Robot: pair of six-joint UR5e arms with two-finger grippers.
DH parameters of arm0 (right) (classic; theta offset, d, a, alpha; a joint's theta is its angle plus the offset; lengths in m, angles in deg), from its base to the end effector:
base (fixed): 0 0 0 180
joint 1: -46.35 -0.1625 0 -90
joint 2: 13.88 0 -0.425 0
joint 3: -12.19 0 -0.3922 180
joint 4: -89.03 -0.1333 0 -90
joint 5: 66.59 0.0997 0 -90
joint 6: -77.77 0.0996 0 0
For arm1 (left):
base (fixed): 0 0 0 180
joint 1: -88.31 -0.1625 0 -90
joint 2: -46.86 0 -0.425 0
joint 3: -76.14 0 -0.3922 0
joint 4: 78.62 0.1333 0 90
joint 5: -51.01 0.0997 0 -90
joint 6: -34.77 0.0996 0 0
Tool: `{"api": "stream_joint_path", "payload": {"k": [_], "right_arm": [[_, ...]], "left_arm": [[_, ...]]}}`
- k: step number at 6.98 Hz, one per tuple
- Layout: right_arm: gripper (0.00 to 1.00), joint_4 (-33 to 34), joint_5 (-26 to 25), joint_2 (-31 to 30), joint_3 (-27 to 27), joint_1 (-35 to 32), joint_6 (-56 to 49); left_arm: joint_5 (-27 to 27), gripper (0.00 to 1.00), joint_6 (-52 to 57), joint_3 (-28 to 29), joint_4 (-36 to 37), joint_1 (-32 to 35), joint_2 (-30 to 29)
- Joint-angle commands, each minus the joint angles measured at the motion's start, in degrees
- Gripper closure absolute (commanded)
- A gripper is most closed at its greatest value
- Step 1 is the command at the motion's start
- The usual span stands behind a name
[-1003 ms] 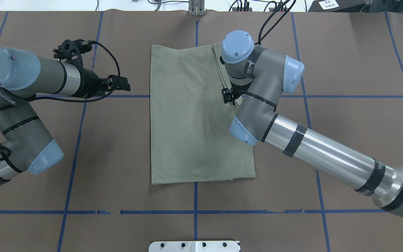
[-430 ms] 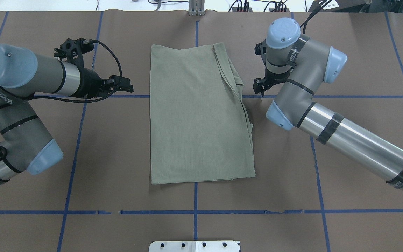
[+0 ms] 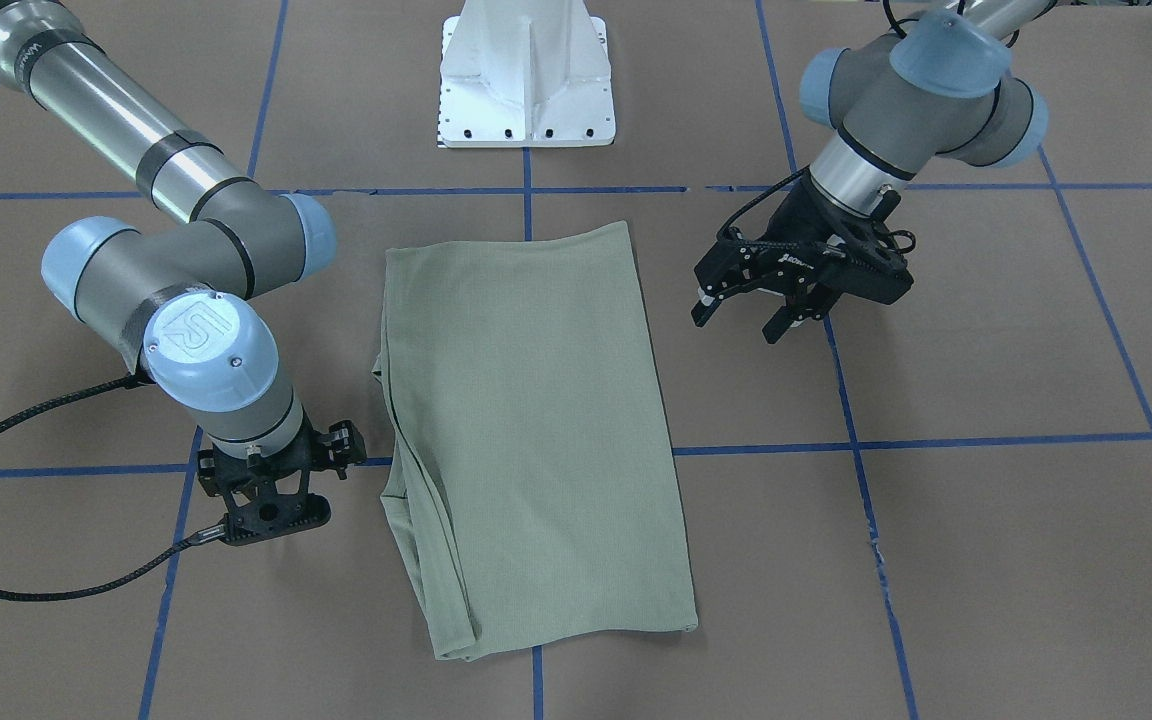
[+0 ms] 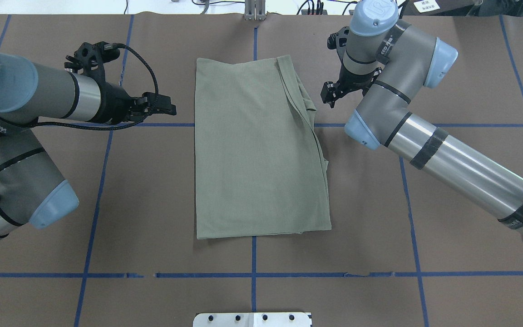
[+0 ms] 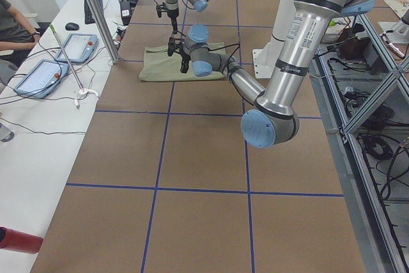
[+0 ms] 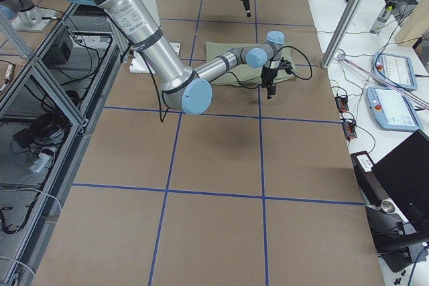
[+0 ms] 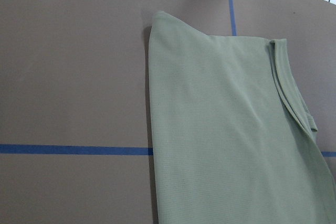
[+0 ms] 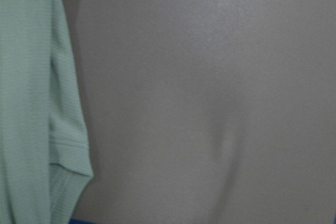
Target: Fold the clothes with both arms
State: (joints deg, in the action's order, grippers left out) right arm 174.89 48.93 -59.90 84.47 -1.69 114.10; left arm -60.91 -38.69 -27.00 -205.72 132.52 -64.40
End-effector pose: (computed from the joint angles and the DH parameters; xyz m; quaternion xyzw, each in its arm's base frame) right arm -0.4532 -0.6392 0.3219 0.0638 -0.3267 -0.1041 0.9372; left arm 0.3609 -0.4852 0.2718 0.1569 0.5729 -0.0827 0.8002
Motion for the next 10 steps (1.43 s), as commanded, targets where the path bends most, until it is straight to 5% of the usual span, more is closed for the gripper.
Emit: {"api": "stream_joint_path", "payload": {"k": [1, 3, 10], "right_arm": [[0.0, -0.16, -0.12, 6.51, -5.17, 1.54, 0.24], [0.0, -4.61, -1.35, 11.28, -13.26, 3.38, 0.24], [0.0, -5.09, -2.41, 10.33, -15.41, 5.94, 0.24]], "left_arm": [[0.38, 0.0, -0.11, -1.09, 0.01, 0.17, 0.08], [0.38, 0.0, -0.11, -2.84, 0.01, 0.52, 0.08], [0.3, 0.0, -0.19, -3.12, 0.01, 0.53, 0.0]]}}
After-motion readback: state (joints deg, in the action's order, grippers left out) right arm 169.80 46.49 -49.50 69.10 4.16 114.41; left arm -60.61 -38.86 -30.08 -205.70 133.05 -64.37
